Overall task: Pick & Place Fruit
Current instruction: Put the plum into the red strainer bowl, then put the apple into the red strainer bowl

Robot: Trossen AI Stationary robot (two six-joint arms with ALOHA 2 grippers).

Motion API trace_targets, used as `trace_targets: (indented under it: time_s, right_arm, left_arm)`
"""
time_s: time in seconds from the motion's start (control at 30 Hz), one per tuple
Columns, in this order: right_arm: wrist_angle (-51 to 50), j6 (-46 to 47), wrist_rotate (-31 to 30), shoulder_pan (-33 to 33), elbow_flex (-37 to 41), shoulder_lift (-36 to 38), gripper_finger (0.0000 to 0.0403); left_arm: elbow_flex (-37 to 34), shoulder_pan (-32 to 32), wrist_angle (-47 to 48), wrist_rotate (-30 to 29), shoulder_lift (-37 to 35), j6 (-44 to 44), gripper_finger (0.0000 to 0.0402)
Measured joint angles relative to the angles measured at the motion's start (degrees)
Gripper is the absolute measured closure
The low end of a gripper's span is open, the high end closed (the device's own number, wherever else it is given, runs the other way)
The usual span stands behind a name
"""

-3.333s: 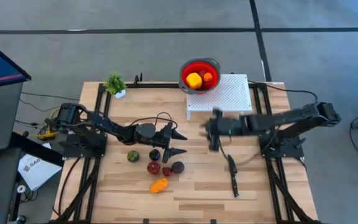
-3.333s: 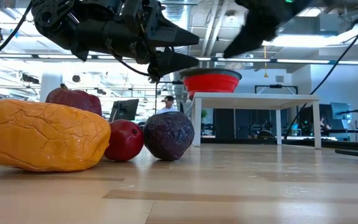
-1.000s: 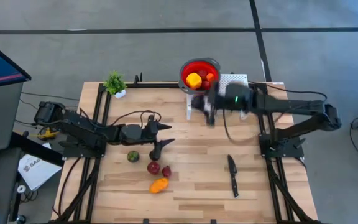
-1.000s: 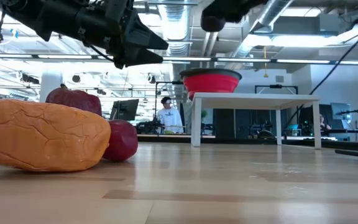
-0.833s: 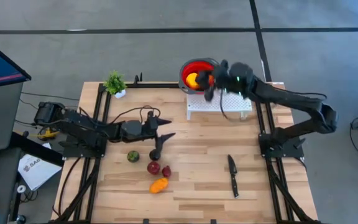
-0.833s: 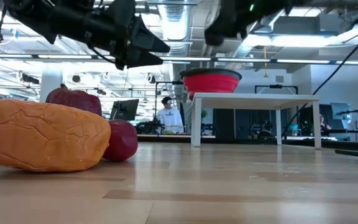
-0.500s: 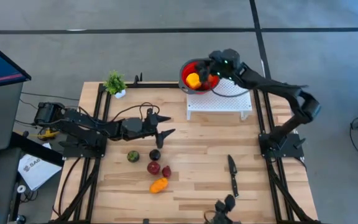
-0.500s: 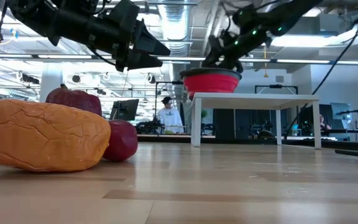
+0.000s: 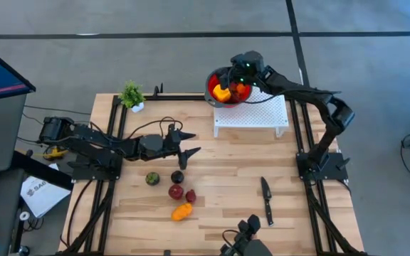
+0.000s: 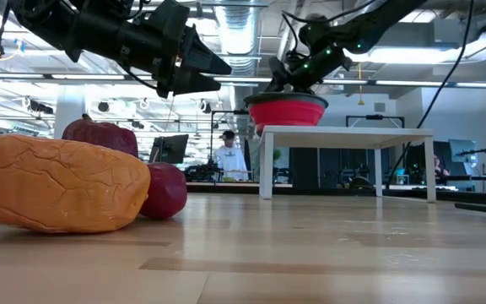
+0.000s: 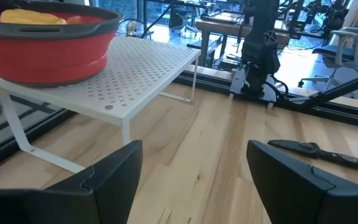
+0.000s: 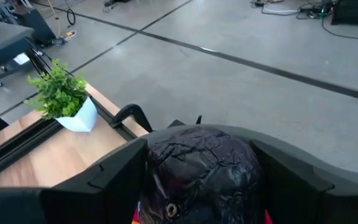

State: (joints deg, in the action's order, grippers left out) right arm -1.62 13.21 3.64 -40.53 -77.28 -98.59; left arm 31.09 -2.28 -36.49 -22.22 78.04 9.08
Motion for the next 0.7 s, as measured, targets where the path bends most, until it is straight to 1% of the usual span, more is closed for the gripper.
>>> trace_targets:
  time_s: [0.3,0.47,0.6,0.7]
  right_arm:
    - [0.3,-1.8,0.0,-0.1,0.0,0.3,0.0095]
    - [0.5,-1.8,0.0,-0.5,0.1,0.8,0.0083]
    - [-0.4,-5.7,-0.4,0.3,0.1,4.2,0.0083]
    - [-4.1,-10.6,-0.5,3.8,0.0,7.9,0.0087]
  left_arm:
    - [0.0,0.0,0.0,0.0,0.0,0.2,0.0119]
    - [0.0,0.0,0.0,0.0,0.0,0.4,0.0119]
    - [0.0,-0.2,0.0,0.0,0.0,0.4,0.0119]
    - [0.0,-0.7,0.0,0.0,0.0,0.2,0.0119]
